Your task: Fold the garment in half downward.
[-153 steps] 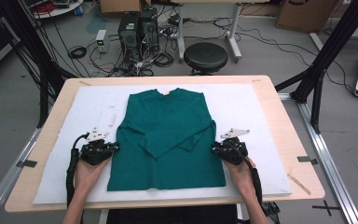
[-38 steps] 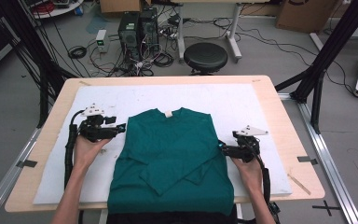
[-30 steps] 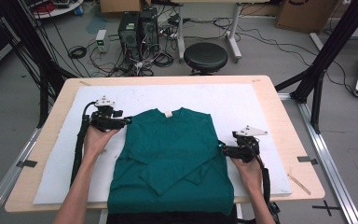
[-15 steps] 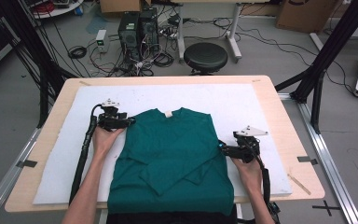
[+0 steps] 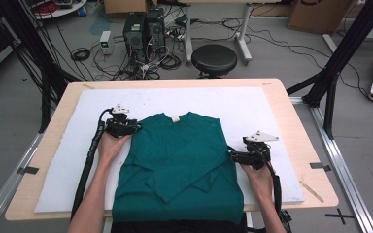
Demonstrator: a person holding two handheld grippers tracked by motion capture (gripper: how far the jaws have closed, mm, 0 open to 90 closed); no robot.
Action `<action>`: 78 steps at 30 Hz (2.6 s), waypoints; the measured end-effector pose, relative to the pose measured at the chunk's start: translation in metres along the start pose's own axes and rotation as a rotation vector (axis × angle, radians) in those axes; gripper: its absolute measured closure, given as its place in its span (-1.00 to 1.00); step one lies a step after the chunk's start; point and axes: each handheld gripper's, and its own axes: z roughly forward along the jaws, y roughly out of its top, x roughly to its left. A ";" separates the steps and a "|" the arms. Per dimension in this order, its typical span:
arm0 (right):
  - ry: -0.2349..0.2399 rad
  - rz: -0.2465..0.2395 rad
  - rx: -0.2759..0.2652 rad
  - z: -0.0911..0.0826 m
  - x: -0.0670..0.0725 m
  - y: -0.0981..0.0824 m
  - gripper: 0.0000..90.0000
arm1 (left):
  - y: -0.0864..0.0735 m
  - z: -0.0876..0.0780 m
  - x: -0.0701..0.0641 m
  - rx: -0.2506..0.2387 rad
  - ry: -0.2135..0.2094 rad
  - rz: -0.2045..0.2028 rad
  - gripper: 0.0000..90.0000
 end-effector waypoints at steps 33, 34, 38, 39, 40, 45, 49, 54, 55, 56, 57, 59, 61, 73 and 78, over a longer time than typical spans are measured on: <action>0.106 0.007 0.166 0.076 -0.028 0.094 -0.35 | -0.001 0.000 0.000 -0.001 -0.029 -0.017 0.88; 0.101 -0.002 0.168 0.080 -0.027 0.096 -0.35 | -0.001 0.000 0.001 -0.002 -0.030 -0.018 0.88; 0.106 -0.013 0.199 0.096 -0.023 0.099 -0.32 | -0.001 0.000 0.001 -0.002 -0.031 -0.019 0.88; 0.104 -0.018 0.206 0.099 -0.022 0.099 -0.26 | -0.001 0.000 0.001 -0.002 -0.031 -0.018 0.88; 0.098 -0.024 0.211 0.102 -0.022 0.099 -0.22 | -0.001 0.000 0.001 -0.002 -0.031 -0.019 0.88; 0.097 -0.022 0.242 0.108 -0.023 0.095 -0.11 | -0.001 0.000 0.001 -0.001 -0.030 -0.016 0.88; 0.084 -0.028 0.254 0.111 -0.023 0.093 -0.03 | -0.001 0.000 0.000 0.000 -0.028 -0.014 0.88; 0.081 -0.027 0.259 0.110 -0.020 0.093 0.23 | -0.001 0.000 0.000 0.000 -0.028 -0.014 0.88; 0.092 -0.027 0.262 0.110 -0.019 0.093 0.25 | -0.001 0.000 0.001 0.000 -0.029 -0.014 0.88; 0.082 -0.041 0.264 0.110 -0.018 0.093 0.27 | -0.001 -0.001 0.001 0.000 -0.029 -0.014 0.88; 0.077 -0.047 0.267 0.110 -0.017 0.094 0.31 | -0.001 -0.001 0.001 0.000 -0.028 -0.012 0.88; 0.083 -0.052 0.268 0.110 -0.016 0.094 0.40 | -0.001 -0.001 0.001 0.000 -0.028 -0.012 0.88; 0.095 -0.053 0.263 0.110 -0.015 0.093 0.50 | -0.001 -0.001 0.000 0.000 -0.029 -0.011 0.88; 0.099 -0.066 0.223 0.108 -0.015 0.095 0.89 | 0.000 -0.002 0.000 -0.003 -0.025 -0.029 0.88; 0.094 -0.043 0.175 0.097 -0.017 0.103 0.90 | 0.011 -0.017 -0.004 -0.081 -0.024 -0.050 0.89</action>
